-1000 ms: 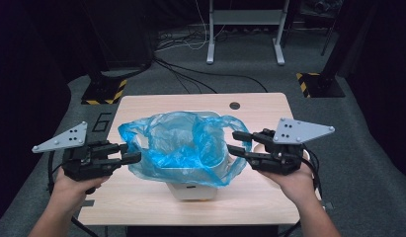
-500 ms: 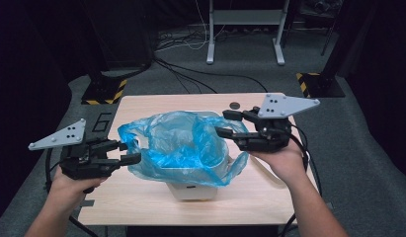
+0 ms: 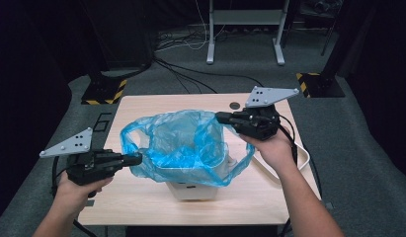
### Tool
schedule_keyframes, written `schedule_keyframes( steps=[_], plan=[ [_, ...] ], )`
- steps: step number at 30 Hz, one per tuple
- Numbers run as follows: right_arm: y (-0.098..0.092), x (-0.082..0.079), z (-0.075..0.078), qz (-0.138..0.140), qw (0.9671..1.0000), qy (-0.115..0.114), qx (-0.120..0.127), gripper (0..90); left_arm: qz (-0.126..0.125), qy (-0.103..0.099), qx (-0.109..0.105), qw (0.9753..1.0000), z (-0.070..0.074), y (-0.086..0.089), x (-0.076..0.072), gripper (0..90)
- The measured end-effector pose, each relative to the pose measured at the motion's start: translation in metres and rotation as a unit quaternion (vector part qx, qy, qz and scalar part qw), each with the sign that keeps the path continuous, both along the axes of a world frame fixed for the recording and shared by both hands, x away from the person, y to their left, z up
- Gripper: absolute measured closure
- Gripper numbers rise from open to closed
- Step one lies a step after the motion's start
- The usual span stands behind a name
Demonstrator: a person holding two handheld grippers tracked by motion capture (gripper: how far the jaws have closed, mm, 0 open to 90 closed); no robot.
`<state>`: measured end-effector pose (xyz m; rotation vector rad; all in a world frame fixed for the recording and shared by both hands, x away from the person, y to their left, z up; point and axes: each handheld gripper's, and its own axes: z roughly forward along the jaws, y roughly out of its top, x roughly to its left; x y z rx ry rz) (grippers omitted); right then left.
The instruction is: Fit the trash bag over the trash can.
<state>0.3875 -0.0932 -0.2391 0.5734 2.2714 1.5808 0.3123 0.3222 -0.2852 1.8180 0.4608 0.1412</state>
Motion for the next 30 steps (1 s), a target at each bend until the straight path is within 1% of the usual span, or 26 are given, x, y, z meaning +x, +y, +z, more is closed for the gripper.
schedule_keyframes(
  steps=[5, 6, 9, 11, 14, 16, 17, 18, 20, 21, 23, 25, 28, 30],
  plan=[
    [-0.012, 0.018, -0.013, -0.035, 0.9992, 0.021, 0.005, 90.0, 0.018, 0.022, 0.002, 0.9996, -0.02, 0.011, 0.007, 88.9],
    [-0.014, 0.023, -0.017, -0.044, 0.9987, 0.026, 0.003, 90.0, 0.019, 0.027, 0.001, 0.9995, -0.023, 0.012, 0.009, 88.9],
    [-0.02, 0.032, -0.027, -0.059, 0.9974, 0.039, 0.007, 90.0, 0.027, 0.043, -0.003, 0.9987, -0.035, 0.016, 0.014, 88.9],
    [-0.024, 0.038, -0.034, -0.069, 0.9964, 0.047, 0.009, 90.0, 0.031, 0.053, -0.002, 0.9981, -0.043, 0.017, 0.018, 88.9],
    [-0.028, 0.043, -0.043, -0.075, 0.9952, 0.061, 0.013, 90.0, 0.037, 0.066, 0.007, 0.9971, -0.055, 0.019, 0.021, 88.8],
    [-0.027, 0.043, -0.044, -0.073, 0.9951, 0.064, 0.015, 89.9, 0.039, 0.069, 0.008, 0.9969, -0.057, 0.02, 0.021, 87.7],
    [-0.027, 0.042, -0.044, -0.073, 0.9954, 0.061, 0.015, 89.9, 0.04, 0.065, 0.011, 0.997, -0.055, 0.02, 0.02, 84.2],
    [-0.026, 0.041, -0.043, -0.07, 0.9957, 0.058, 0.016, 89.9, 0.042, 0.06, 0.012, 0.9973, -0.052, 0.02, 0.019, 77.8],
    [-0.025, 0.037, -0.04, -0.063, 0.9963, 0.054, 0.021, 89.9, 0.05, 0.048, 0.005, 0.9976, -0.042, 0.022, 0.015, 64.8],
    [-0.024, 0.035, -0.038, -0.06, 0.9966, 0.052, 0.023, 89.9, 0.052, 0.04, 0.001, 0.9978, -0.036, 0.023, 0.012, 60.8],
    [-0.023, 0.031, -0.036, -0.055, 0.9972, 0.046, 0.023, 89.9, 0.058, 0.021, -0.005, 0.9981, -0.021, 0.026, 0.007, 55.1],
    [-0.022, 0.028, -0.034, -0.051, 0.9975, 0.042, 0.025, 89.9, 0.063, 0.008, -0.005, 0.9979, -0.011, 0.028, 0.005, 50.9],
    [-0.021, 0.024, -0.032, -0.046, 0.9979, 0.038, 0.025, 89.9, 0.068, -0.003, -0.017, 0.9976, 0.004, 0.033, 0.001, 45.7],
    [-0.021, 0.022, -0.031, -0.044, 0.9981, 0.035, 0.024, 89.9, 0.071, -0.01, -0.024, 0.9972, 0.011, 0.038, -0.002, 44.4]
  ],
)
